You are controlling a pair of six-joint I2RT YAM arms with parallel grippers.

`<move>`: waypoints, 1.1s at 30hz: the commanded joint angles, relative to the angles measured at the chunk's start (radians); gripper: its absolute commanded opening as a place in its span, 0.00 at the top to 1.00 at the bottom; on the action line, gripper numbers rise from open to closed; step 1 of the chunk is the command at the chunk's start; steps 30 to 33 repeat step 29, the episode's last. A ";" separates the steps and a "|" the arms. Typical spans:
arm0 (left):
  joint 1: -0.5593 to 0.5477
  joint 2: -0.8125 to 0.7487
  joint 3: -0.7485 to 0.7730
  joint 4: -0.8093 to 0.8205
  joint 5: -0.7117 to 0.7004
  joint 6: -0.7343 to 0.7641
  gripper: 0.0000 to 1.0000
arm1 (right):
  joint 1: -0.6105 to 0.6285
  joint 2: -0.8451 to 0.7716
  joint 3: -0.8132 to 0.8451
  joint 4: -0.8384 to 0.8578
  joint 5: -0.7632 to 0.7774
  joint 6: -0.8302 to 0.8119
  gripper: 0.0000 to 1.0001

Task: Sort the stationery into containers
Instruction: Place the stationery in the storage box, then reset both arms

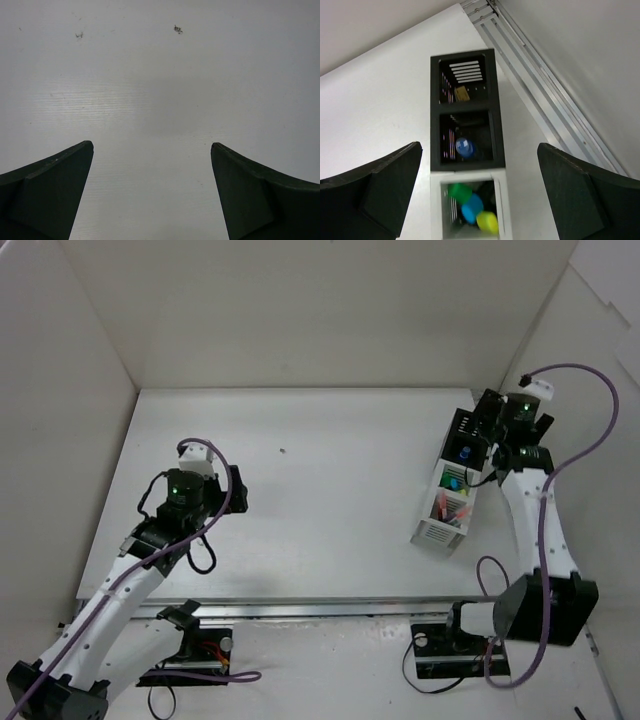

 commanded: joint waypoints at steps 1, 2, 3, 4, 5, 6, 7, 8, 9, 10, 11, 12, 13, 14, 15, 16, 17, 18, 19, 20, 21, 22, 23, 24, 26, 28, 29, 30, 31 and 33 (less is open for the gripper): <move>0.007 -0.046 0.031 0.031 0.000 -0.021 0.01 | -0.007 -0.227 -0.155 0.027 -0.002 0.072 0.02; 0.007 -0.066 0.031 0.032 -0.006 -0.022 0.01 | -0.009 -0.273 -0.201 0.027 -0.005 0.081 0.02; 0.007 -0.074 0.034 0.026 -0.017 -0.024 0.01 | -0.009 -0.375 -0.291 0.024 -0.008 0.096 0.02; 0.016 -0.080 0.046 0.020 -0.018 -0.025 0.01 | -0.009 -0.426 -0.330 0.018 -0.024 0.116 0.02; 0.016 -0.095 0.052 0.002 -0.023 -0.025 0.01 | -0.009 -0.529 -0.409 0.012 -0.033 0.123 0.02; 0.016 -0.103 0.054 -0.011 -0.026 -0.031 0.01 | -0.009 -0.575 -0.446 -0.002 -0.039 0.126 0.02; 0.016 -0.123 0.054 -0.022 -0.043 -0.048 0.00 | -0.007 -0.623 -0.474 -0.008 -0.036 0.133 0.02; 0.016 -0.132 0.051 -0.041 -0.051 -0.054 0.01 | -0.007 -0.705 -0.524 -0.017 -0.035 0.142 0.02; 0.016 -0.143 0.045 -0.048 -0.061 -0.062 0.01 | -0.009 -0.741 -0.545 -0.037 -0.035 0.152 0.02; 0.016 -0.154 0.031 -0.055 -0.074 -0.070 0.01 | -0.007 -0.776 -0.562 -0.050 -0.039 0.164 0.02; 0.016 -0.173 0.023 -0.063 -0.083 -0.085 0.01 | -0.009 -0.830 -0.588 -0.059 -0.042 0.164 0.02; 0.016 -0.181 0.016 -0.065 -0.086 -0.090 0.01 | -0.009 -0.850 -0.600 -0.076 -0.039 0.164 0.02; 0.016 -0.195 0.010 -0.072 -0.091 -0.093 0.00 | -0.009 -0.870 -0.606 -0.085 -0.015 0.164 0.02; 0.016 -0.200 0.010 -0.078 -0.092 -0.097 0.00 | -0.007 -0.895 -0.609 -0.106 -0.002 0.161 0.02; 0.016 -0.204 0.010 -0.084 -0.106 -0.105 0.01 | -0.007 -0.899 -0.608 -0.122 0.010 0.153 0.02; 0.016 -0.216 0.011 -0.091 -0.112 -0.111 0.01 | -0.007 -0.902 -0.605 -0.132 0.033 0.143 0.02; 0.016 -0.226 0.007 -0.095 -0.115 -0.113 0.00 | -0.009 -0.904 -0.603 -0.145 0.045 0.143 0.02; 0.016 -0.235 0.002 -0.094 -0.118 -0.116 0.00 | -0.007 -0.902 -0.600 -0.162 0.056 0.155 0.02; 0.016 -0.253 -0.009 -0.089 -0.120 -0.116 0.00 | -0.007 -0.902 -0.602 -0.165 0.064 0.158 0.02; 0.016 -0.259 -0.012 -0.085 -0.123 -0.114 0.00 | -0.009 -0.902 -0.605 -0.165 0.061 0.161 0.02; 0.016 -0.269 -0.020 -0.081 -0.127 -0.114 0.01 | -0.009 -0.898 -0.603 -0.165 0.062 0.162 0.02; 0.016 -0.279 -0.020 -0.081 -0.129 -0.114 0.01 | -0.009 -0.896 -0.602 -0.165 0.061 0.159 0.02; 0.016 -0.281 -0.023 -0.078 -0.132 -0.114 0.01 | -0.009 -0.896 -0.599 -0.166 0.061 0.158 0.02; 0.016 -0.284 -0.023 -0.077 -0.140 -0.113 0.01 | -0.007 -0.896 -0.599 -0.166 0.064 0.155 0.02; 0.016 -0.287 -0.023 -0.084 -0.146 -0.113 0.00 | -0.009 -0.902 -0.605 -0.169 0.065 0.155 0.02; 0.016 -0.290 -0.024 -0.088 -0.146 -0.117 0.01 | -0.009 -0.905 -0.611 -0.169 0.059 0.153 0.02; 0.016 -0.292 -0.024 -0.083 -0.144 -0.116 0.01 | -0.007 -0.909 -0.608 -0.171 0.061 0.153 0.02; 0.016 -0.292 -0.024 -0.083 -0.144 -0.116 0.01 | -0.007 -0.909 -0.608 -0.171 0.061 0.153 0.02; 0.016 -0.292 -0.024 -0.083 -0.144 -0.116 0.01 | -0.007 -0.909 -0.608 -0.171 0.061 0.153 0.02; 0.016 -0.292 -0.024 -0.083 -0.144 -0.116 0.01 | -0.007 -0.909 -0.608 -0.171 0.061 0.153 0.02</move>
